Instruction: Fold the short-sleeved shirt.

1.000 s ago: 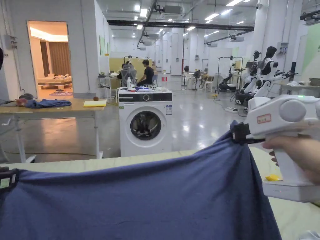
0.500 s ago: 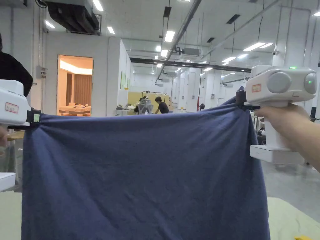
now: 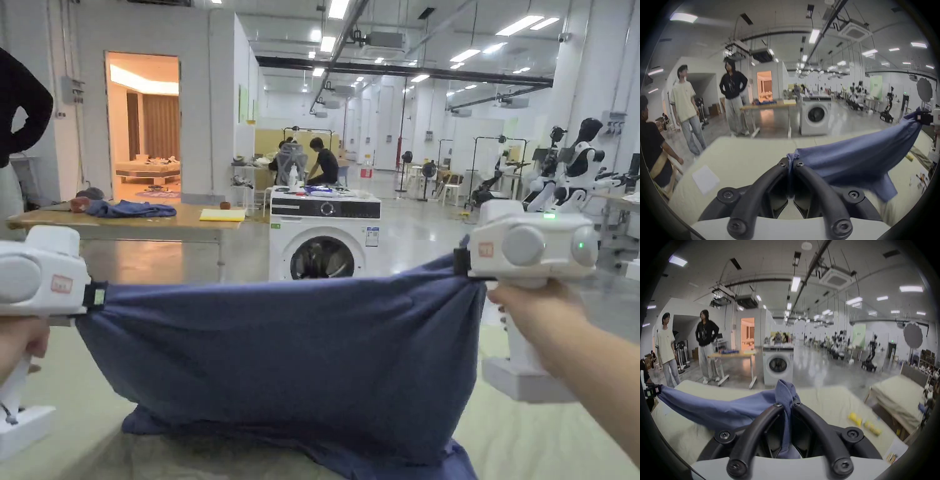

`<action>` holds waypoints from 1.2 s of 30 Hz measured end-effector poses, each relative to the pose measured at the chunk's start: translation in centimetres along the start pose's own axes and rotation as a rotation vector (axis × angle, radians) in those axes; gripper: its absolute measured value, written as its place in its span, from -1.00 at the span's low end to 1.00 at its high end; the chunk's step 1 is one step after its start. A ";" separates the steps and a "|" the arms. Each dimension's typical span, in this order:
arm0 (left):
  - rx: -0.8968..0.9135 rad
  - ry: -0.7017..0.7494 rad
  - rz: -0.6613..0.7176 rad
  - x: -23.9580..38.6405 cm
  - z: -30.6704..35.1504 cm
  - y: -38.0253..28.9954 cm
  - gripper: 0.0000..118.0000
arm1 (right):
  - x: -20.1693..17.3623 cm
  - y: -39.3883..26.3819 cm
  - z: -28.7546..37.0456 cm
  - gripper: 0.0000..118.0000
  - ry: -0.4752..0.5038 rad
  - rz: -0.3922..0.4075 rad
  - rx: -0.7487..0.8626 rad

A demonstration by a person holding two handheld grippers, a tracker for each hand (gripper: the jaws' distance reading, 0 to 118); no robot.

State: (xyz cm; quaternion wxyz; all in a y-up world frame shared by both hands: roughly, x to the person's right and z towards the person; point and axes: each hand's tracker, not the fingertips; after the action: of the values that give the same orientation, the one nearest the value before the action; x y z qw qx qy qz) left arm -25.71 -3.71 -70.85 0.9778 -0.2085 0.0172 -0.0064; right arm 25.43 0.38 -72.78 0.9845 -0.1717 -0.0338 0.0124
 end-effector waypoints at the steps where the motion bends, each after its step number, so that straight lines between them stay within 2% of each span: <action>1: -0.032 -0.020 0.007 0.3 0.1 -3.1 -1.00 | 0.3 -3.7 0.1 -0.97 0.005 -0.002 -0.059; 4: -0.142 -0.083 0.038 0.8 2.5 -12.8 -1.00 | 1.9 -15.1 1.5 -0.97 0.051 -0.079 -0.226; 8: -0.281 -0.159 0.017 0.1 8.0 -22.9 -1.00 | 4.6 -27.0 7.1 -0.97 0.074 -0.046 -0.413; 9: -0.310 -0.171 -0.016 -0.1 9.7 -24.8 -1.00 | 5.2 -29.2 9.5 -0.97 0.094 -0.052 -0.443; 11: -0.329 -0.237 0.019 -0.9 13.4 -27.9 -1.00 | 6.2 -32.5 13.7 -0.97 0.117 0.011 -0.480; 12: -0.351 -0.226 0.036 -1.9 14.5 -29.2 -1.00 | 6.8 -33.6 16.0 -0.97 0.126 0.008 -0.476; 16: -0.357 -0.249 -0.017 -3.4 21.1 -33.4 -1.00 | 8.8 -35.9 24.0 -0.97 0.168 0.051 -0.457; 19: -0.382 -0.272 -0.065 -4.1 25.0 -35.7 -1.00 | 10.4 -36.8 28.4 -0.97 0.210 -0.021 -0.483; 21: -0.378 -0.275 -0.106 -4.4 27.2 -36.6 -1.00 | 11.3 -37.3 30.4 -0.97 0.222 -0.014 -0.485; 24: -0.376 -0.287 -0.068 -5.0 30.3 -37.3 -1.00 | 12.2 -38.0 33.1 -0.97 0.251 0.001 -0.504; 28: -0.378 -0.289 -0.088 -5.6 32.9 -38.7 -1.00 | 13.0 -39.3 35.1 -0.97 0.273 -0.006 -0.527; 33: -0.379 -0.294 -0.121 -5.3 33.0 -40.1 -1.00 | 12.7 -40.7 33.9 -0.97 0.266 -0.029 -0.541; 35: -0.375 -0.291 -0.124 -5.3 32.9 -40.0 -1.00 | 12.4 -40.9 33.8 -0.93 0.268 -0.022 -0.532; 36: -0.371 -0.295 -0.125 -5.4 32.7 -40.0 -0.93 | 12.4 -40.9 33.9 -0.86 0.272 -0.011 -0.522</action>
State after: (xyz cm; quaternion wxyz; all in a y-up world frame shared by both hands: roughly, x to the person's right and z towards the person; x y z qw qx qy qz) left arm -30.10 -26.78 -24.48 0.9124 -0.3839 -0.1379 -0.0329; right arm 35.90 -26.21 -26.32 0.9027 -0.4189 0.0954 -0.0252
